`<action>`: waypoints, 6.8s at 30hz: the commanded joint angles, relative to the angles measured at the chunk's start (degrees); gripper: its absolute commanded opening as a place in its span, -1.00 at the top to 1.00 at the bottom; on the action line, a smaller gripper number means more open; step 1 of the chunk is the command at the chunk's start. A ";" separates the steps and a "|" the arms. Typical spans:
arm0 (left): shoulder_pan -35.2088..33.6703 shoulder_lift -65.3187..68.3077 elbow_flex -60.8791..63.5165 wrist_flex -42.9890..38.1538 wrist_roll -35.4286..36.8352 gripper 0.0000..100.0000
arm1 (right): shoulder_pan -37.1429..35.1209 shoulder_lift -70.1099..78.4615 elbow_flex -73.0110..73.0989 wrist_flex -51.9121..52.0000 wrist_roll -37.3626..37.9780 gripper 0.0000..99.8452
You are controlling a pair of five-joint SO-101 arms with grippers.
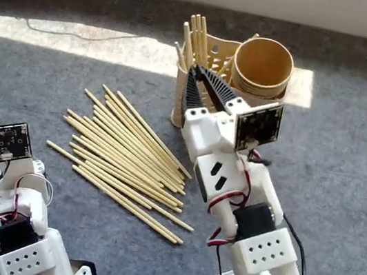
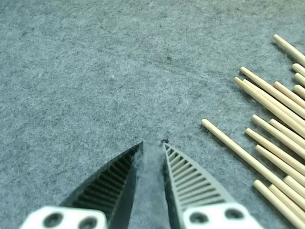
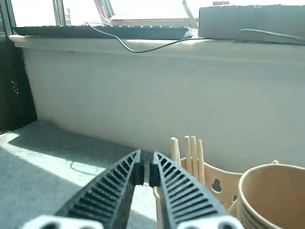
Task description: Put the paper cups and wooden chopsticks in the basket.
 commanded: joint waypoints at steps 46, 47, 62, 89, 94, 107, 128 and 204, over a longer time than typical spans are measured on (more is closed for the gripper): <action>12.18 -0.22 -16.31 6.15 -11.69 0.86 | 19.38 -47.69 44.09 33.71 0.70 0.94; 13.85 -0.22 -18.15 8.18 -13.10 0.87 | 20.18 -47.69 44.09 33.71 0.70 0.94; 33.10 0.40 -27.12 21.45 -27.87 0.86 | 25.98 -47.69 44.44 30.64 0.70 0.94; 53.41 56.92 -36.18 22.68 -51.34 0.73 | 26.15 -47.69 44.53 30.73 0.70 0.94; 56.75 65.19 -39.87 21.19 -51.34 0.73 | 26.24 -47.60 44.44 30.73 0.79 0.94; 57.45 85.67 -43.74 10.37 -51.34 0.81 | 26.24 -47.60 44.44 30.81 0.79 0.94; 53.76 92.18 -46.37 11.43 -50.37 0.92 | 26.24 -47.60 44.44 30.81 0.79 0.94; 56.66 83.65 -83.03 -39.38 13.54 0.99 | 27.12 -47.60 44.35 30.64 0.79 0.99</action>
